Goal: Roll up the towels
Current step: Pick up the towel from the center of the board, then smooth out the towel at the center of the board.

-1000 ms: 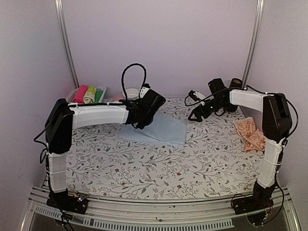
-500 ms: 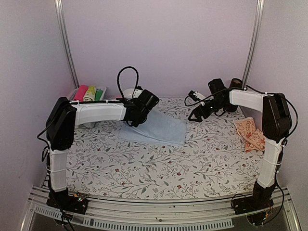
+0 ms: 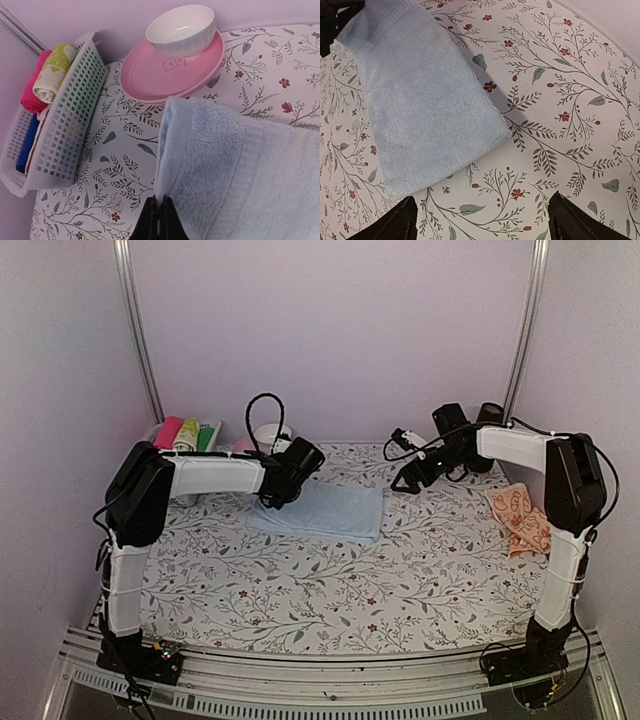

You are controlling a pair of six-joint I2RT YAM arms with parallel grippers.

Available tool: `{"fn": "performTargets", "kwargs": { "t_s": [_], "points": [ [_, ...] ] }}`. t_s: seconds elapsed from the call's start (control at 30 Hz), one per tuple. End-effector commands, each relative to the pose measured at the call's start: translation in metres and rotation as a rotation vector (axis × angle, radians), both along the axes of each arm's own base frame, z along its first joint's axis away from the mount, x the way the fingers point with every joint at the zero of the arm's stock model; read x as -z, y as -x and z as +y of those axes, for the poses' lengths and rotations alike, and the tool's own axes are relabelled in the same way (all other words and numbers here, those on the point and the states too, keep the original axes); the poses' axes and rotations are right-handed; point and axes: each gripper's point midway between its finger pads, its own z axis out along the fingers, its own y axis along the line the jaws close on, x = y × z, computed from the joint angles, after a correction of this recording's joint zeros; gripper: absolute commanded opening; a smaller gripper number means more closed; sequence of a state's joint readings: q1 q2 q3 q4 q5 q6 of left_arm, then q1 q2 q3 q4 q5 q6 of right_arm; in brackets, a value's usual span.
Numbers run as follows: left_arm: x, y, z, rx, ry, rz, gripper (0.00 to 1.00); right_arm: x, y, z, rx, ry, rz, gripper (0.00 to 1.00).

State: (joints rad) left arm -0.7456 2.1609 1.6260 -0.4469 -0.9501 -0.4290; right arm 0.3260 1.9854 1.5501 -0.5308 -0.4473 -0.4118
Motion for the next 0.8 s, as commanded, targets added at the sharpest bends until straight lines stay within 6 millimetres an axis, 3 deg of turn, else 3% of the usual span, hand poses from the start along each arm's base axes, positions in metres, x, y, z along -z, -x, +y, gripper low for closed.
{"fn": "performTargets", "kwargs": {
  "t_s": [0.0, 0.3, 0.6, 0.77],
  "points": [
    [0.014, 0.004, 0.006, -0.019, -0.002, 0.029, 0.0, 0.01, 0.002, 0.0, -0.013, 0.003, 0.026, 0.91],
    [0.028, 0.009, 0.015, -0.037, 0.003, 0.065, 0.0, 0.012, 0.006, 0.005, -0.028, 0.006, 0.032, 0.91],
    [0.029, 0.008, 0.018, -0.039, 0.007, 0.071, 0.0, 0.057, 0.051, 0.054, -0.22, 0.027, 0.157, 0.77],
    [0.031, 0.007, 0.017, -0.033, 0.009, 0.073, 0.0, 0.064, 0.06, 0.068, -0.259, 0.003, 0.186, 0.76]
  ]
}}
